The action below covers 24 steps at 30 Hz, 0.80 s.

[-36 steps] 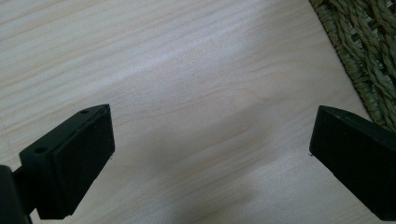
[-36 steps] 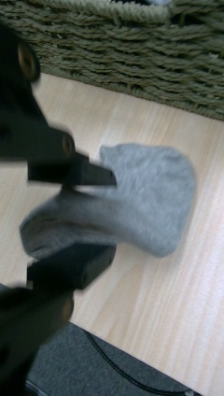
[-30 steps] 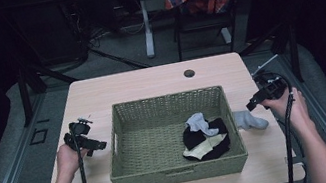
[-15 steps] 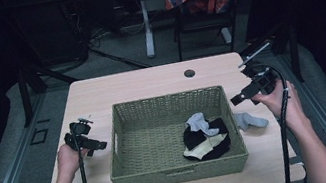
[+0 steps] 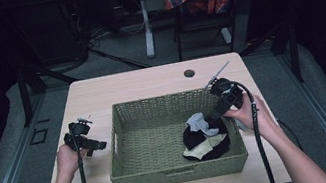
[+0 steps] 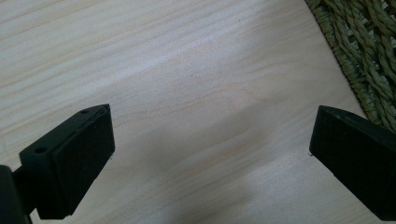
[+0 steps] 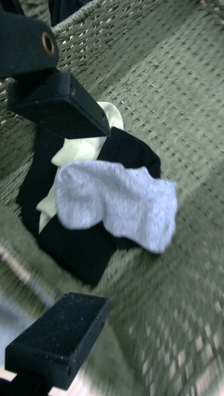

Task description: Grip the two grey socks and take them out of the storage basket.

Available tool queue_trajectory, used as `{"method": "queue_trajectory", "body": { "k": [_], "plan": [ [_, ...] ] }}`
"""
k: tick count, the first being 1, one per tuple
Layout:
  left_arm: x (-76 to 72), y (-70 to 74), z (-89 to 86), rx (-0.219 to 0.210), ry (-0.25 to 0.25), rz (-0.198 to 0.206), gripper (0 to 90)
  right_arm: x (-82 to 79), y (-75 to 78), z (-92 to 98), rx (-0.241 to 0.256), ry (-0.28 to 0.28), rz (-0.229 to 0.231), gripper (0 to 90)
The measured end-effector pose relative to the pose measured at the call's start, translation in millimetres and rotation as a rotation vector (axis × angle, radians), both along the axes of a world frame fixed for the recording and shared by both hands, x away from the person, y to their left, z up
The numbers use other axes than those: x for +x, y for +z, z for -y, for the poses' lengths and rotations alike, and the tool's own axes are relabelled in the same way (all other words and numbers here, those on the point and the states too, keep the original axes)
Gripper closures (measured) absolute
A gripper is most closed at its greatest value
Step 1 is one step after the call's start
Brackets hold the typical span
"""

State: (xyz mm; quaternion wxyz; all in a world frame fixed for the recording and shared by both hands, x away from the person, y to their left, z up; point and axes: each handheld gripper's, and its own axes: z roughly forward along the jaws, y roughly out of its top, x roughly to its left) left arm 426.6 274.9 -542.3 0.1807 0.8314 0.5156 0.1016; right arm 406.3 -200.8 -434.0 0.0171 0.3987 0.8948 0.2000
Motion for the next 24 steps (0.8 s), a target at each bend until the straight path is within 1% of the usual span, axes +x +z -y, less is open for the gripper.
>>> {"method": "queue_trajectory", "body": {
  "k": [2,5,6,7,8,9,11,12,13,15,16,18,20,21,23,24],
  "plan": [
    [0.0,0.2,-0.6,0.0,0.002,-0.002,0.1,-0.5,-5.7,-6.5,0.002,0.003,0.004,16.3],
    [-0.1,0.0,-0.7,0.0,0.002,0.0,0.1,-0.5,-8.4,-14.0,-0.009,0.024,-0.012,20.5],
    [-0.3,-0.1,-0.8,0.0,0.003,0.001,0.1,-1.7,-10.4,-16.8,-0.002,0.013,-0.002,21.2],
    [-0.3,-0.1,-0.8,-0.001,0.004,0.001,0.1,-1.0,-10.3,-18.4,-0.024,0.031,-0.009,23.6],
    [-0.3,-0.2,-1.1,0.0,0.004,0.0,0.1,-1.1,-11.6,-20.2,-0.018,0.029,-0.012,26.3],
    [-0.3,-0.2,-1.3,0.001,0.003,0.0,0.1,-0.9,-13.5,-22.9,-0.039,0.037,-0.019,27.6],
    [-0.5,-0.6,-1.9,0.001,0.008,-0.003,0.1,-0.6,-17.0,-26.7,-0.046,0.045,-0.027,29.8],
    [-0.7,-0.9,-2.0,0.0,0.011,0.0,0.1,-0.9,-19.9,-30.0,-0.055,0.044,-0.03,33.7],
    [-0.9,-0.7,-2.4,-0.003,0.011,-0.004,0.1,-0.9,-21.6,-31.8,-0.064,0.044,-0.026,34.5],
    [-1.3,-0.9,-3.5,-0.004,0.015,-0.003,0.1,0.0,-26.2,-36.6,-0.083,0.055,-0.046,42.2],
    [-1.3,-0.8,-4.0,-0.004,0.015,-0.006,0.1,0.1,-29.4,-39.8,-0.088,0.06,-0.052,43.4],
    [-1.2,-1.5,-4.7,-0.005,0.017,-0.005,0.1,0.8,-32.7,-44.3,-0.124,0.073,-0.059,47.8],
    [-1.3,-1.6,-4.9,-0.006,0.016,-0.006,0.1,0.7,-37.7,-49.3,-0.138,0.081,-0.067,52.9],
    [-1.5,-1.9,-4.8,-0.006,0.018,-0.003,0.1,1.0,-39.4,-51.7,-0.163,0.085,-0.078,55.4],
    [-1.7,-1.7,-5.1,-0.007,0.02,-0.002,0.1,1.3,-43.8,-54.3,-0.182,0.084,-0.078,64.3],
    [-1.7,-1.5,-5.3,-0.006,0.019,-0.004,0.1,2.0,-44.2,-54.9,-0.199,0.086,-0.089,67.9]
  ]
}}
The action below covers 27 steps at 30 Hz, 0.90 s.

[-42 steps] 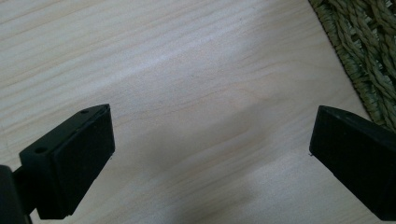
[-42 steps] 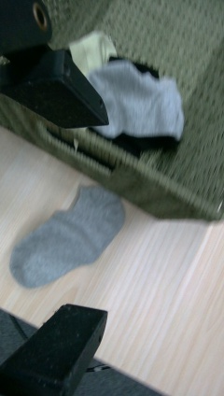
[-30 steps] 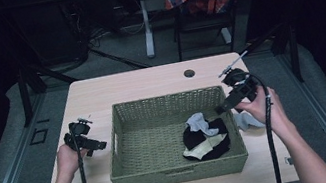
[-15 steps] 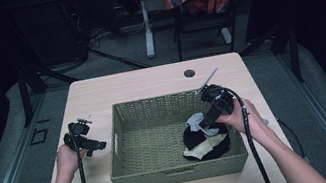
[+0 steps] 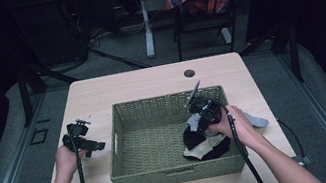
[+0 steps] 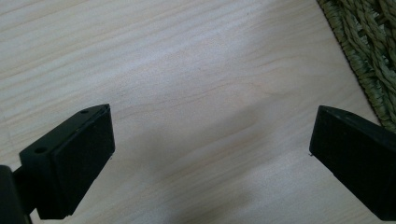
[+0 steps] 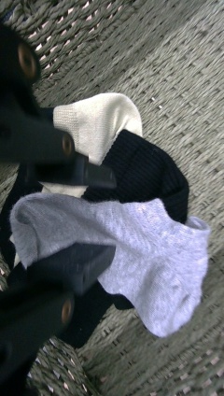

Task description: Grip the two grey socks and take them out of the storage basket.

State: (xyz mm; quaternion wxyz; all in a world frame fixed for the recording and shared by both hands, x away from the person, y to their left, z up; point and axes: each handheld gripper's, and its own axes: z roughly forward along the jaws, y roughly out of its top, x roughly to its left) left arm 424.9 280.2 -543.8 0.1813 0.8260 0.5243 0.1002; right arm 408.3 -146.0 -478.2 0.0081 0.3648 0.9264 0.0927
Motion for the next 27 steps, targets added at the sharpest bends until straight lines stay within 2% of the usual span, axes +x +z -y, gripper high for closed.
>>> {"method": "queue_trajectory", "body": {
  "k": [4,5,6,9,15,22,23,27],
  "plan": [
    [0.5,0.7,2.1,0.006,-0.01,0.002,0.1,-0.3,-1.7,1.8,-0.016,-0.018,-0.01,83.2],
    [0.4,0.9,3.4,0.006,-0.009,0.003,0.1,0.2,-1.4,2.8,-0.024,-0.016,-0.013,85.1],
    [0.7,1.2,4.4,0.008,-0.016,0.001,0.1,0.1,-2.3,4.0,-0.012,-0.021,-0.011,85.8],
    [1.4,1.4,6.6,0.014,-0.019,0.0,0.1,0.9,3.6,6.8,-0.029,-0.023,-0.003,86.7],
    [1.8,1.7,8.7,0.019,-0.02,0.004,0.1,0.7,23.5,17.9,0.033,-0.062,0.028,87.0],
    [1.9,1.7,8.5,0.017,-0.018,0.003,0.1,4.8,39.8,22.5,0.075,-0.083,0.049,86.9],
    [2.3,1.4,8.9,0.017,-0.017,0.004,0.1,6.2,43.0,22.8,0.061,-0.074,0.038,86.9],
    [4.2,-0.8,10.4,0.024,-0.022,-0.006,0.1,8.6,51.1,25.0,0.068,-0.072,0.04,86.9]
  ]
}}
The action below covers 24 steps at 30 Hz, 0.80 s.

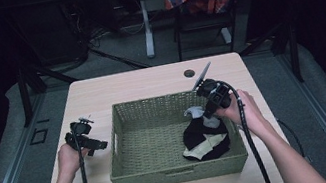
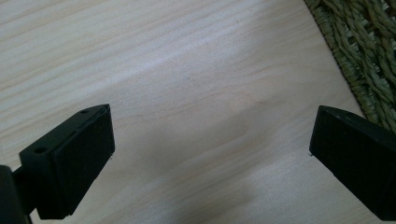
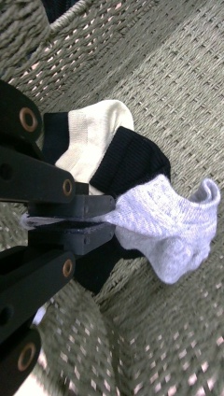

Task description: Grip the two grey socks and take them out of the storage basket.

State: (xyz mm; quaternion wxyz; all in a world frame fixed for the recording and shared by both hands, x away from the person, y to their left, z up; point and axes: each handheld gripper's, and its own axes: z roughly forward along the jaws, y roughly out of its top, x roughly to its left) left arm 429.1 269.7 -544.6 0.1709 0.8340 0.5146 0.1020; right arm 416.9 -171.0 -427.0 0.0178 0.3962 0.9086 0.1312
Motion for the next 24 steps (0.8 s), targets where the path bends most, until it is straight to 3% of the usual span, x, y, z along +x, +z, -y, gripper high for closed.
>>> {"method": "queue_trajectory", "body": {
  "k": [8,12,24],
  "plan": [
    [-0.1,0.9,-1.5,-0.002,0.011,0.007,0.1,10.9,18.9,7.9,0.036,-0.001,-0.033,87.0],
    [0.8,-0.5,-2.1,-0.002,0.014,0.009,0.1,12.1,26.9,12.8,0.077,-0.009,-0.005,87.0],
    [0.4,0.6,-0.8,0.003,0.007,0.007,0.1,1.4,47.4,27.7,0.116,-0.027,0.043,87.0]
  ]
}}
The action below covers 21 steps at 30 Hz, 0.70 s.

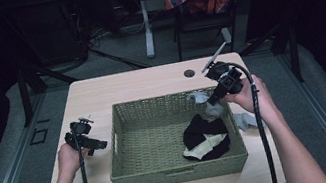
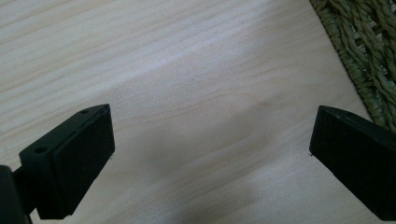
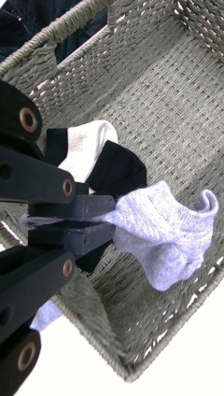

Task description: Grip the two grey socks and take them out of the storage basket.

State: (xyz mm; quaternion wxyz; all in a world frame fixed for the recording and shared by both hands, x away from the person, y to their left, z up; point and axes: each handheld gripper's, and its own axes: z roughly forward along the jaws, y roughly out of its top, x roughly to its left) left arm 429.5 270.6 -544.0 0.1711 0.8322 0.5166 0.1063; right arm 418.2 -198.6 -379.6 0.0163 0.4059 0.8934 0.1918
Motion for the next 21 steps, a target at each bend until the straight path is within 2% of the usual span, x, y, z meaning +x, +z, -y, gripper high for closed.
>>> {"method": "queue_trajectory", "body": {
  "k": [8,10,13,21],
  "plan": [
    [0.2,0.0,0.2,0.001,-0.001,-0.001,0.1,-3.5,8.8,12.8,0.01,-0.017,0.013,87.0],
    [0.3,0.2,0.3,0.0,-0.001,-0.001,0.1,-3.6,11.2,16.5,-0.008,-0.014,0.012,87.0],
    [1.0,-0.6,1.4,0.002,0.002,0.005,0.1,-5.2,12.2,21.3,0.004,-0.033,0.022,87.0],
    [3.5,-0.8,5.8,0.01,-0.018,0.001,0.1,-8.2,18.5,38.8,-0.015,-0.062,0.028,87.0]
  ]
}}
